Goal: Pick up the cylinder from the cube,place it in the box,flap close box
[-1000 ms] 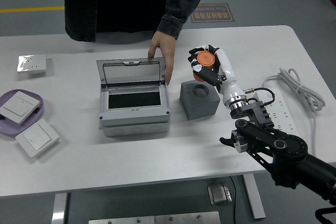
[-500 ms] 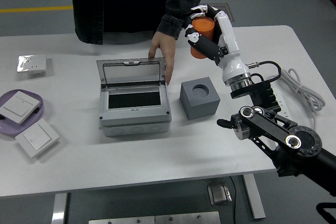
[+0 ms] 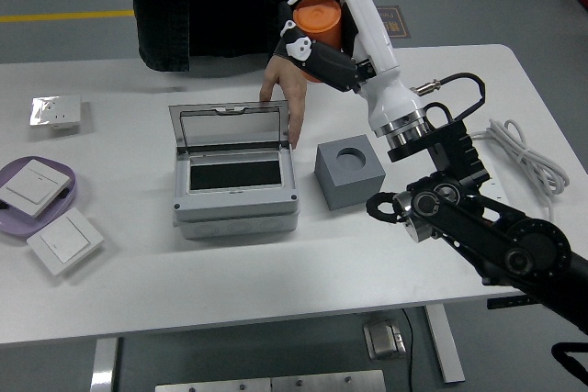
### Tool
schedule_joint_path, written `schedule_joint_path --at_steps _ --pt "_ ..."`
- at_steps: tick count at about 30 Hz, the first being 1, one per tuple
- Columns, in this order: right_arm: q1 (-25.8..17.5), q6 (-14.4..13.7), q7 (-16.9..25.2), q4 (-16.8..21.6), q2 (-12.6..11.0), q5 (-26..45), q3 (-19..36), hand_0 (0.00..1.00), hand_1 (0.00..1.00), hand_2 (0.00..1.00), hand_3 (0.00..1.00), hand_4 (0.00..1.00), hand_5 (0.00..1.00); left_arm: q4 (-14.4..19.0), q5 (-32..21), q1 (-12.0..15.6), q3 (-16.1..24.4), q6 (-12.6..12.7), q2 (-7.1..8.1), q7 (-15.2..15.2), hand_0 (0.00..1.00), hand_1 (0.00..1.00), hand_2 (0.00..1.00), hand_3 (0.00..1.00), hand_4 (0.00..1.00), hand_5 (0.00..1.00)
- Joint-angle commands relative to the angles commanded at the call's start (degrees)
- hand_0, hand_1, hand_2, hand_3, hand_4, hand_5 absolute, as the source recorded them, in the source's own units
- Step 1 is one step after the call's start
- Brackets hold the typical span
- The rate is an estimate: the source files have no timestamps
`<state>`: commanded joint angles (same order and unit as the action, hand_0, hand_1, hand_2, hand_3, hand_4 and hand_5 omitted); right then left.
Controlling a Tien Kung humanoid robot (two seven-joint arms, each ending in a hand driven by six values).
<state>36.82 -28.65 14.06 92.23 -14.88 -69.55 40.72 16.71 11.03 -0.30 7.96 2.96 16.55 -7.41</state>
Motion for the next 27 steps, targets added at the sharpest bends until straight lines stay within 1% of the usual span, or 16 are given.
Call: schedule_joint_path --at_steps 6,9,11,16,19,24,27 --pt "1.9 7.0 -8.4 2.5 1.3 -12.8 -2.3 0.002 0.115 0.22 0.178 0.002 0.002 -0.1 0.3 -0.1 0.4 0.0 -0.07 -0.1 0.616 0.59 0.541 0.619 0.696 0.207" --pt "3.0 11.0 -13.1 3.8 2.4 -19.4 -3.9 0.002 0.111 0.217 0.179 0.002 0.002 -0.1 0.7 -0.1 0.7 0.0 -0.11 -0.3 0.615 0.59 0.541 0.619 0.696 0.207" --pt "3.8 13.1 -15.8 3.7 3.2 -23.5 -5.2 0.002 0.111 0.217 0.179 0.002 0.002 -0.1 1.8 -0.1 1.5 0.0 -0.08 -0.8 0.615 0.59 0.541 0.619 0.696 0.207" --pt "5.8 15.8 -21.8 2.0 5.7 -31.8 -8.5 0.002 0.111 0.222 0.182 0.002 0.002 0.0 7.1 -0.4 4.8 -0.1 0.09 -2.7 0.614 0.59 0.541 0.619 0.695 0.21" --pt "6.9 18.4 -25.7 0.7 7.2 -36.4 -10.4 0.002 0.111 0.222 0.182 0.002 0.002 0.1 9.5 -0.4 6.4 -0.2 0.2 -3.6 0.614 0.59 0.541 0.619 0.695 0.21" --pt "7.6 23.1 -32.6 -2.4 9.4 -42.0 -12.9 0.002 0.116 0.231 0.189 0.002 0.002 0.1 12.3 -0.4 8.2 -0.3 0.23 -4.6 0.614 0.589 0.542 0.62 0.694 0.211" --pt "7.1 25.0 -36.4 -4.6 11.1 -44.0 -13.9 0.002 0.113 0.239 0.19 0.002 0.002 0.2 13.4 -0.6 8.8 -0.4 0.27 -5.0 0.614 0.59 0.542 0.62 0.693 0.213"
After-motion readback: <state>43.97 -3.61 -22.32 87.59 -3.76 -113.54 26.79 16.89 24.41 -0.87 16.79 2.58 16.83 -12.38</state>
